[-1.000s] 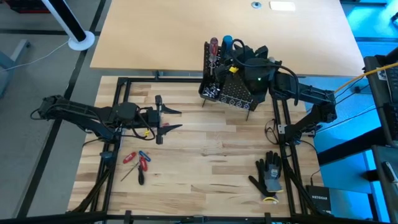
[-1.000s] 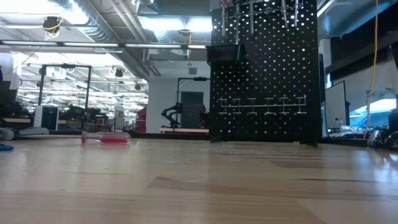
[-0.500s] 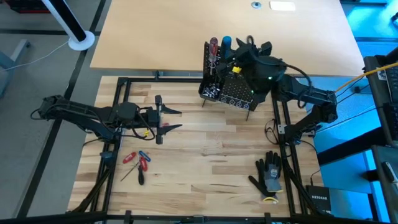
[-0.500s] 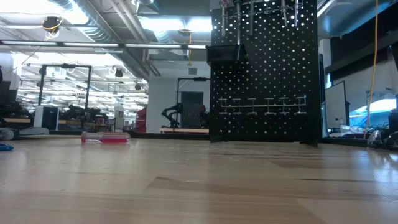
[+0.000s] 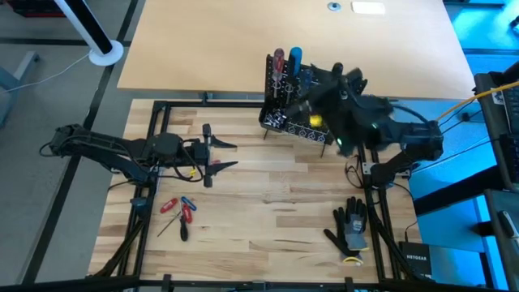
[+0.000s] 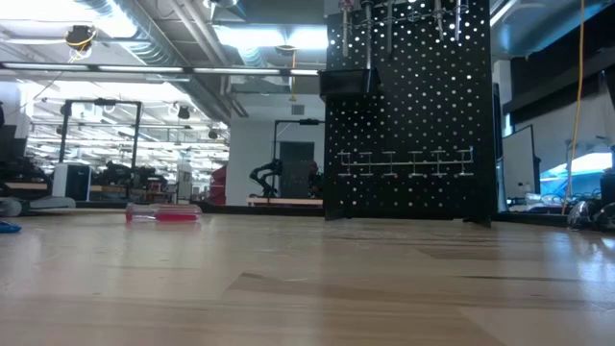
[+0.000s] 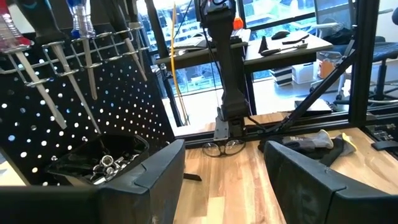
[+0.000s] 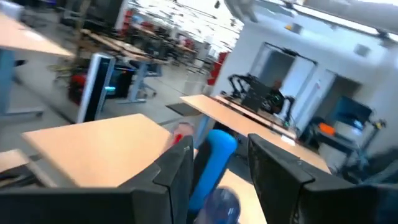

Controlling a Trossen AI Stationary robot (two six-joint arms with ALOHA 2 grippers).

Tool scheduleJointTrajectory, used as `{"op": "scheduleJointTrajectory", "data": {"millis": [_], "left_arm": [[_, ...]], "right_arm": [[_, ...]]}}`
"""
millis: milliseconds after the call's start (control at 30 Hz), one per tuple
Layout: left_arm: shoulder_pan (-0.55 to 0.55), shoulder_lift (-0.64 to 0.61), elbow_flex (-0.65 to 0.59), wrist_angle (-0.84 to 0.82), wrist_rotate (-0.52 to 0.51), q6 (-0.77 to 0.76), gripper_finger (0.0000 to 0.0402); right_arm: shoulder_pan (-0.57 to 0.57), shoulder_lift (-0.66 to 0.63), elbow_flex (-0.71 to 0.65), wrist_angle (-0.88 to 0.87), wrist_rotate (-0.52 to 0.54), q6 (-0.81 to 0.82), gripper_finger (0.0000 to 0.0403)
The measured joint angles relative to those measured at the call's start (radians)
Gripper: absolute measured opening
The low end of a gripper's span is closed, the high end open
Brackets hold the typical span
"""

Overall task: Hang tools onto peg board
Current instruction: Hang the blue screwdriver on the black pegboard

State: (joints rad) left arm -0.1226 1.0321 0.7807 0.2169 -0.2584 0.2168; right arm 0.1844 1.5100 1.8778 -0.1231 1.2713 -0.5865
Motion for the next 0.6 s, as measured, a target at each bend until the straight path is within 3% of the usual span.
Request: {"op": "scheduleJointTrajectory", "data": {"millis": [133,233,367,533,600], "left_arm": [[0.000,0.000,0.000,0.000,0.000,-0.003,0.0210],[0.000,0.000,0.000,0.001,0.000,-0.012,0.0210],[0.000,0.000,0.000,0.003,0.000,-0.028,0.0210],[0.000,0.000,0.000,0.003,0.000,-0.029,0.0210],[0.000,0.000,0.000,0.003,0.000,-0.028,0.0210]], "right_arm": [[0.137,-0.002,0.000,-0.014,0.082,-0.047,0.0152],[0.217,-0.002,0.000,-0.127,0.154,-0.005,0.0152],[0.249,-0.002,0.000,-0.444,0.162,0.256,0.0152],[0.192,-0.006,0.000,-0.917,0.005,0.686,0.0152],[0.149,-0.006,0.000,-1.051,-0.007,0.836,0.0152]]}}
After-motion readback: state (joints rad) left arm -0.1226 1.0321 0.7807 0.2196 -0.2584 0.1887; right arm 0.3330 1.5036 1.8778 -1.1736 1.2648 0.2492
